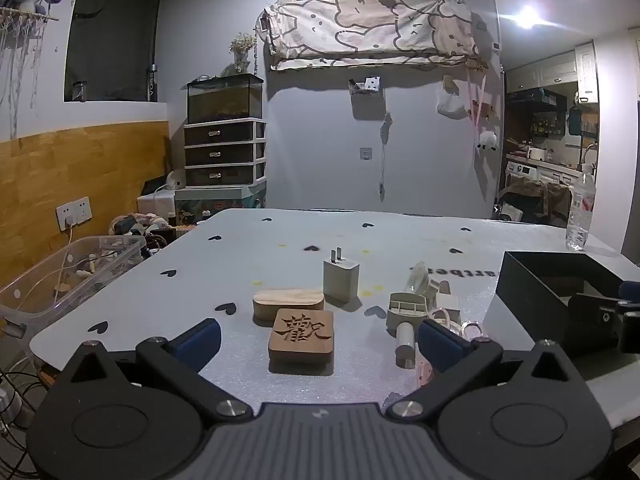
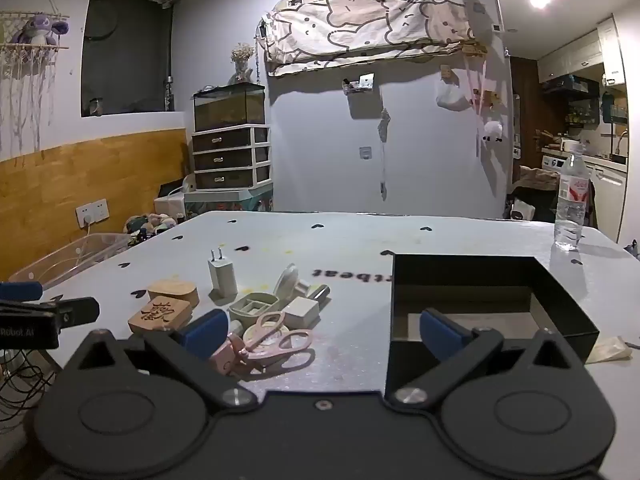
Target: Organize rigid objects
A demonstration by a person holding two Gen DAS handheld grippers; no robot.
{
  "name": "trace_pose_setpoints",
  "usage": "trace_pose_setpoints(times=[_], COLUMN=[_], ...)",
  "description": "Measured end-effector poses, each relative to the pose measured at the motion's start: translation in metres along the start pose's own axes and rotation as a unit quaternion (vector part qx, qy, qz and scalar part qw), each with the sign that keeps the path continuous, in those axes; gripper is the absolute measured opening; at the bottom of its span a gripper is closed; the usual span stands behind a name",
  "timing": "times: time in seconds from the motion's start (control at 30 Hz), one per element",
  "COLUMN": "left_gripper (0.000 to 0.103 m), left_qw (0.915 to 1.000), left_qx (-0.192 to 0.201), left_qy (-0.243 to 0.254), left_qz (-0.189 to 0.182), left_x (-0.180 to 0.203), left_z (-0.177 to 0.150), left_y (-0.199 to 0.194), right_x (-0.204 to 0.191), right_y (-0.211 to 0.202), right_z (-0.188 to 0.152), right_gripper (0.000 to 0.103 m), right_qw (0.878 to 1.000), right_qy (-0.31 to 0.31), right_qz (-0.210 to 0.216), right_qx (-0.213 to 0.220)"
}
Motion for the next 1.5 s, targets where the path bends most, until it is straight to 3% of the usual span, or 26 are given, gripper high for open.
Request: trace_pose_setpoints(times=[1.5], left_gripper=[0.103], left_qw=[1.0000], left_qx=[0.002], left_qy=[0.000], left_qz=[-0.001], left_x=[0.0060], left_z=[0.0024], left_y=[-0.0016], right_x=[0.0004], right_y=[0.0014], right_z=[-0.0013], right_gripper=[0.103], right_qw=[1.000], right_qy=[0.001], right_qz=[0.001], right_qx=[-0.002])
Point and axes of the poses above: each gripper's, at about its wrist camera, not at the fingertips, and y roughly the way its jaws point, x to its right, z to its top, the point moved 9 cm from there along y, roughly the way its jaws point, and after that the axes turned 4 degrees about -y, right-handed, at the moved point
